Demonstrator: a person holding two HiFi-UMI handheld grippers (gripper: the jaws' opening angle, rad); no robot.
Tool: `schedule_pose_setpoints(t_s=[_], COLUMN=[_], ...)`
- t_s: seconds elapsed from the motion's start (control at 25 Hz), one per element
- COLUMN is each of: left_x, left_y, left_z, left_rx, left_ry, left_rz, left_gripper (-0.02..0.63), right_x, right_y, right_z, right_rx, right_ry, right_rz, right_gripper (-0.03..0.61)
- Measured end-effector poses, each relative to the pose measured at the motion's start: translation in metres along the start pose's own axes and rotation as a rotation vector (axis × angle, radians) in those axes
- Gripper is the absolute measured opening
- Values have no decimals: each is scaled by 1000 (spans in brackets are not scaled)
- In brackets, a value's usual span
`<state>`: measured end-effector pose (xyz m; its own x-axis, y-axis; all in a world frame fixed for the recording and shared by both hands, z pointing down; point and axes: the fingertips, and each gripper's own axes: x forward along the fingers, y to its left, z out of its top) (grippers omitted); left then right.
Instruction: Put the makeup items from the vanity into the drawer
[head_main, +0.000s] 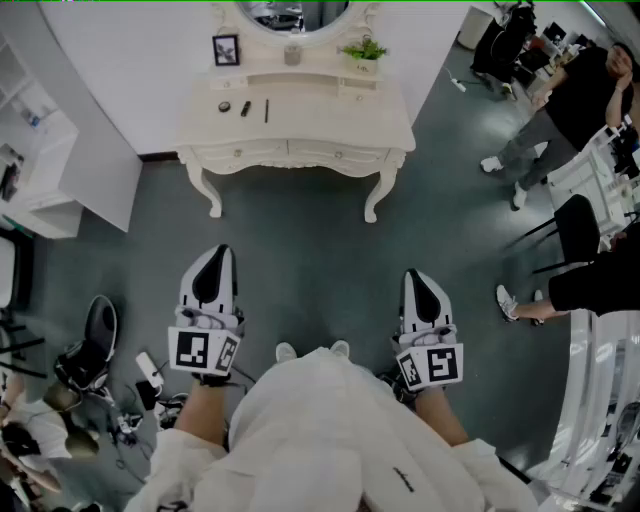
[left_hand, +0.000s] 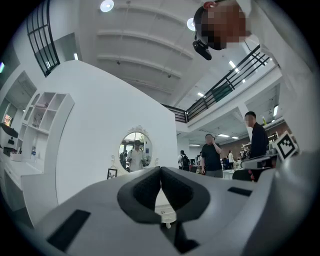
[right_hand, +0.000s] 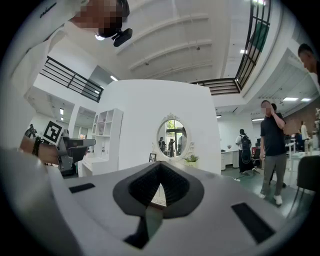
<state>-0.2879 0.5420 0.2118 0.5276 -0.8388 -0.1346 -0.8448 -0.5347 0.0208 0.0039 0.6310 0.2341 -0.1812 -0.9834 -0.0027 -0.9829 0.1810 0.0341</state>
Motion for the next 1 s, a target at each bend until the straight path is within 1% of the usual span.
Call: schedule_pose_setpoints(t_s=[0.32, 0.56, 0.8, 0.96, 1.0], left_x=[7, 8, 3, -5, -7], left_y=[1, 5, 18, 32, 35], left_z=[-3, -2, -1, -5, -6], left_rx=[-13, -21, -46, -49, -47], left_ry=[2, -8, -24, -27, -30], left_rz=[-9, -13, -34, -57, -68], left_gripper=[28, 29, 29, 31, 31], right_x=[6, 10, 24, 34, 36], right_y=[-6, 0, 20, 44, 52], right_z=[3, 2, 1, -3, -5], right_rx=[23, 22, 26, 27, 28], right_ry=[-24, -17, 1, 21, 29], right_rz=[-22, -9, 17, 36, 46], right_gripper=[17, 17, 17, 19, 43])
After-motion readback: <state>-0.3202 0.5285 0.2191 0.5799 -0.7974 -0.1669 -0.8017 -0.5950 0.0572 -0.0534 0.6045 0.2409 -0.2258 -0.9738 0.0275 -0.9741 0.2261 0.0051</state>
